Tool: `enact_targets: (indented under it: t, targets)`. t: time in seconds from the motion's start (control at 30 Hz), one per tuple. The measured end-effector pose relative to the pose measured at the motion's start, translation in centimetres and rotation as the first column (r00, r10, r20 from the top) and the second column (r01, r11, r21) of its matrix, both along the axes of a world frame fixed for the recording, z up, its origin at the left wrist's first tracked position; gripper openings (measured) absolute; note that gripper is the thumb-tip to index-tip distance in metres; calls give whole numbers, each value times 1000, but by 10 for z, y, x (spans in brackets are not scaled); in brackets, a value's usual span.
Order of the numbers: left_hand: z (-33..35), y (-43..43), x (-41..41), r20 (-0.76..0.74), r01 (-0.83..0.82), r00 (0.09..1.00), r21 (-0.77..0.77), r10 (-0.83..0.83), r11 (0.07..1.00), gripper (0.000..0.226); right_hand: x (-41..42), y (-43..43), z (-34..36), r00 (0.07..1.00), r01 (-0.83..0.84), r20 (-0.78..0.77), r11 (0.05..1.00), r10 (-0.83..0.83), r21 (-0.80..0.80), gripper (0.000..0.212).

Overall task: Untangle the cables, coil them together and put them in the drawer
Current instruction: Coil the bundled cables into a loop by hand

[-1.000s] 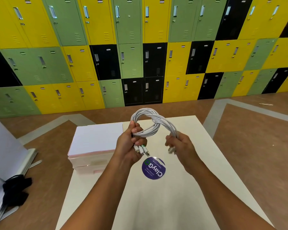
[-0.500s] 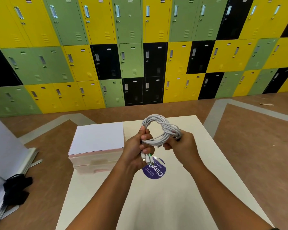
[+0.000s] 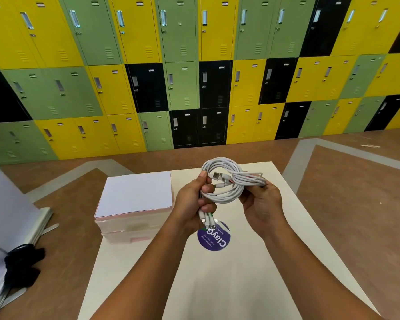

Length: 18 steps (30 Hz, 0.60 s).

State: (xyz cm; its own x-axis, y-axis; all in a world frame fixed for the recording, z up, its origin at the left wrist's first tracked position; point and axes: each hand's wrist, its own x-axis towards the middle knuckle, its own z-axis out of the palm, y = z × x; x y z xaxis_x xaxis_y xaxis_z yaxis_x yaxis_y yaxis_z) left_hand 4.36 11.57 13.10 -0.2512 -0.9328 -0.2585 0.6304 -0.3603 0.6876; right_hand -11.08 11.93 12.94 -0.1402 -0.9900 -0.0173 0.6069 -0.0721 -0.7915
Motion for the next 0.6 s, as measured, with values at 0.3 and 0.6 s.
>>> enact_targets:
  t: [0.3,0.6]
  targets:
    - [10,-2,7,247,65,968,-77,-44,995,29,1,3,1,996,-28,86,998,34,-60,17]
    - [10,3,0,84,154,985,2,-153,988,31,5,4,8,953,-186,222,977,205,-104,35]
